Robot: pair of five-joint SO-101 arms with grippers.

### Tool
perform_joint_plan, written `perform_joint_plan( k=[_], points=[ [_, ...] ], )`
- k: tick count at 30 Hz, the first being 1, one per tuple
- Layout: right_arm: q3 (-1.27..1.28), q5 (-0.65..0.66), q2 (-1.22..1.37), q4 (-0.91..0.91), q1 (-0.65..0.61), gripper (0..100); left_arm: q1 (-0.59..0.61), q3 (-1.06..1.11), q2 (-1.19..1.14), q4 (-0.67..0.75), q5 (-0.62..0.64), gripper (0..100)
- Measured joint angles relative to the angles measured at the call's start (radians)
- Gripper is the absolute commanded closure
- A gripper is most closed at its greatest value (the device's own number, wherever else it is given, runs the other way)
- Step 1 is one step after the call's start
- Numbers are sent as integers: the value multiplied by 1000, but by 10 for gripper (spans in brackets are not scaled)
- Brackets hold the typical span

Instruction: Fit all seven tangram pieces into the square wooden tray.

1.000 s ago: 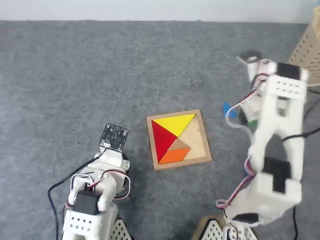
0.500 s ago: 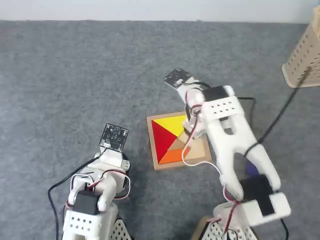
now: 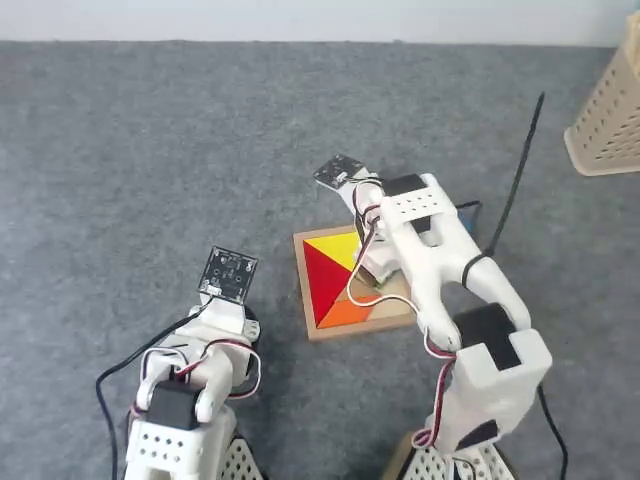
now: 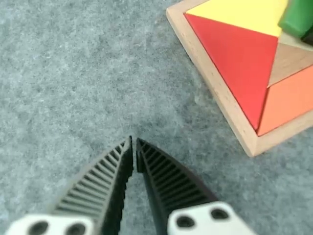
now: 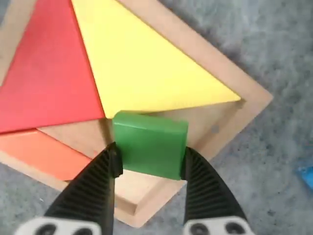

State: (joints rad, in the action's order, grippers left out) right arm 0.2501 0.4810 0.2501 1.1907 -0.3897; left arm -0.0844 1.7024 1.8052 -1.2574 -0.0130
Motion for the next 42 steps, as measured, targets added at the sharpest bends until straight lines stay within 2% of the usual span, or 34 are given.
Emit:
perform_joint_plan(
  k=[8,26,32,42],
  points=[
    [-6,26,0,18,-2,909,0,0,0,0,0,988],
    [-6,95,5,21,-35,898,0,0,0,0,0,988],
    [-6,97,5,21,-38,791,0,0,0,0,0,988],
    [-5,101,2,46,-43,789,0,0,0,0,0,988]
  ],
)
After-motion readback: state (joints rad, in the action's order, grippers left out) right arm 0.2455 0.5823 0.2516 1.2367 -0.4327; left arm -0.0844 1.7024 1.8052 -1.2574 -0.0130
